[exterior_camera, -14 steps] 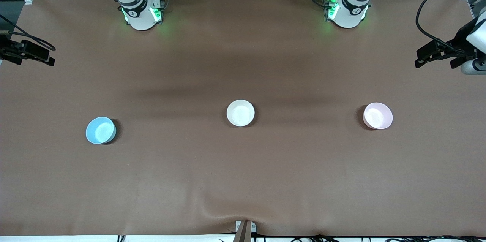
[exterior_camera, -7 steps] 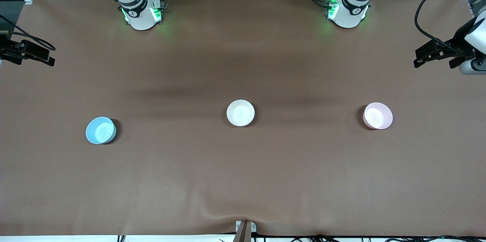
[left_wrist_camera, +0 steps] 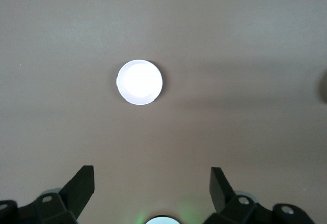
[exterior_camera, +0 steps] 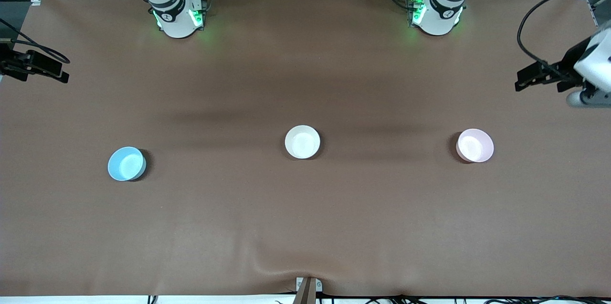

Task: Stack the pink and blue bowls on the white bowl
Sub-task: 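Reach the left gripper down to the pink bowl rim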

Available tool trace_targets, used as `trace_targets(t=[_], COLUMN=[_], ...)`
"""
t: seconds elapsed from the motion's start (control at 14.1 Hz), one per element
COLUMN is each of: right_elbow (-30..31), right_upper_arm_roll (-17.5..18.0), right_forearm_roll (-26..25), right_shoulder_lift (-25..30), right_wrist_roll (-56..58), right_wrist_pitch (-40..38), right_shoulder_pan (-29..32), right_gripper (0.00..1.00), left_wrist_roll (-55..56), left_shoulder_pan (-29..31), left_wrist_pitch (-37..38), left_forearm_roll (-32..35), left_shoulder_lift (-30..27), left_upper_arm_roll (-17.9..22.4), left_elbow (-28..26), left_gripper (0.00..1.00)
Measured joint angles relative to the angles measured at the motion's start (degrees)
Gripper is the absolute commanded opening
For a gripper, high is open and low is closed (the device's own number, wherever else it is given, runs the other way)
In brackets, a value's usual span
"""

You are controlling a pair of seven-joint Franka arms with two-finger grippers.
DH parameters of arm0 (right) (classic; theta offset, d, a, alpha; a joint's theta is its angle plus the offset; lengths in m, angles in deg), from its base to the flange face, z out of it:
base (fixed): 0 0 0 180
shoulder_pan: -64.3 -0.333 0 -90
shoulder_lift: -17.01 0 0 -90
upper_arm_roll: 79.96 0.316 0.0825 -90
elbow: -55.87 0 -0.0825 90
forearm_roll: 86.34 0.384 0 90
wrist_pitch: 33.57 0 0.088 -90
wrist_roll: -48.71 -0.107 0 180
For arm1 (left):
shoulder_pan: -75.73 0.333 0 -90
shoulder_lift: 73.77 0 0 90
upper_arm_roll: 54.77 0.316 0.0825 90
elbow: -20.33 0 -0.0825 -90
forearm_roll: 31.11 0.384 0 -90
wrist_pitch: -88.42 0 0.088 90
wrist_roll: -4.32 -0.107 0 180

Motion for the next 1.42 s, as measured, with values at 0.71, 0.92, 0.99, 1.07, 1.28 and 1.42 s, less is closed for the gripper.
trace_targets(t=[0.71,0.92,0.99,1.07,1.28,1.42], right_elbow=[0.0,0.0,0.0,0.0,0.0,0.0], right_upper_arm_roll=[0.0,0.0,-0.01,-0.02,-0.08,-0.17], right_forearm_roll=[0.0,0.0,0.0,0.0,0.0,-0.07], right_shoulder_lift=[-0.02,-0.02,-0.02,-0.02,-0.05,-0.28], right_wrist_roll=[0.0,0.0,0.0,0.0,0.0,0.0], right_wrist_pitch=[-0.02,-0.02,-0.02,-0.02,-0.02,-0.02], right_shoulder_pan=[0.0,0.0,0.02,0.03,0.04,0.13], right_gripper=[1.0,1.0,1.0,1.0,1.0,1.0], left_wrist_roll=[-9.8,-11.29,-11.48,-11.53,-11.53,-11.55], left_shoulder_pan=[6.96,8.8,9.05,9.13,9.05,9.04], left_wrist_pitch=[-10.79,-21.06,-24.29,-27.16,-34.91,-40.32], left_forearm_roll=[0.68,0.69,0.7,0.7,0.71,0.73], left_shoulder_lift=[14.75,16.24,16.41,16.51,16.57,16.66], left_upper_arm_roll=[0.36,0.38,0.38,0.38,0.32,0.3], left_elbow=[-0.68,-6.8,-9.32,-11.63,-17.57,-21.69], left_gripper=[1.0,1.0,1.0,0.99,0.8,0.76])
